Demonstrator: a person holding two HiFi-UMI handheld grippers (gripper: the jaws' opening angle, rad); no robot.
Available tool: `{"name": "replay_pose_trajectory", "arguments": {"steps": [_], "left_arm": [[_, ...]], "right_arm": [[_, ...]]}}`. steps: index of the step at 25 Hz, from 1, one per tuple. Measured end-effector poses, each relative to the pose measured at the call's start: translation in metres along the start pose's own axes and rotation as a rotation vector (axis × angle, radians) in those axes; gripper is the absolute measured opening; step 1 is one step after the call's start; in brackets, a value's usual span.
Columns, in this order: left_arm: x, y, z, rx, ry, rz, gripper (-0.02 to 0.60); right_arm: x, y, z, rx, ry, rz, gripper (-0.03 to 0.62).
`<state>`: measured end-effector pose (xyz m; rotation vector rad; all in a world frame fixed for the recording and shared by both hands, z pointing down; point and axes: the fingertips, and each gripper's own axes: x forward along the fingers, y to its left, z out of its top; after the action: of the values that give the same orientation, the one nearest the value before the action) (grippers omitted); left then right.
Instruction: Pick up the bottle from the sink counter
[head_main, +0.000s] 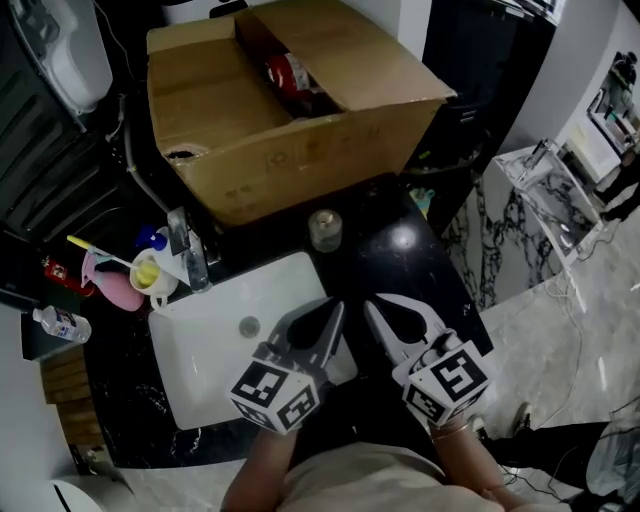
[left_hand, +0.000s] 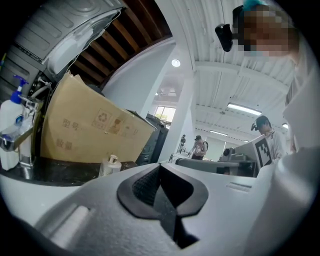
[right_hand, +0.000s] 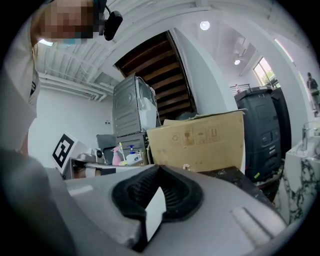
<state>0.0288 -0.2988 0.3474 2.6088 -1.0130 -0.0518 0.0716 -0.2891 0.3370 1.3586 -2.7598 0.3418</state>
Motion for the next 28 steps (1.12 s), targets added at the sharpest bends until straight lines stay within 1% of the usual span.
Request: {"name": "replay_pose_trajectory", "arguments": {"steps": [3, 5, 10, 13, 15, 20, 24, 28], "left_arm": [[0.005, 0.011, 0.002, -0.002, -0.017, 0.053, 0.006], [0.009, 0.015, 0.0, -0.004, -0.019, 0.067, 0.006], [0.026, 0.025, -0.019, -0.036, 0.046, 0.061, 0.006], [0.034, 0.028, -0.033, -0.056, 0.096, 0.07, 0.006], [0.039, 0.031, -0.04, -0.067, 0.113, 0.079, 0.006], [0.054, 0.041, -0.05, -0.075, 0.133, 0.114, 0.006], [0.064, 0.053, -0.051, -0.063, 0.126, 0.168, 0.006], [0.071, 0.061, -0.064, -0.06, 0.176, 0.202, 0.006]], "right_arm": [[0.009, -0.009, -0.002, 0.014, 0.011, 0.019, 0.003], [0.015, -0.014, -0.004, 0.024, 0.017, 0.029, 0.003], [0.029, -0.025, -0.016, 0.037, 0.053, 0.075, 0.003], [0.035, -0.032, -0.026, 0.039, 0.086, 0.098, 0.003], [0.038, -0.04, -0.03, 0.046, 0.102, 0.105, 0.003], [0.044, -0.057, -0.037, 0.06, 0.128, 0.13, 0.003], [0.049, -0.071, -0.045, 0.075, 0.149, 0.144, 0.003], [0.052, -0.079, -0.051, 0.082, 0.17, 0.16, 0.003]]}}
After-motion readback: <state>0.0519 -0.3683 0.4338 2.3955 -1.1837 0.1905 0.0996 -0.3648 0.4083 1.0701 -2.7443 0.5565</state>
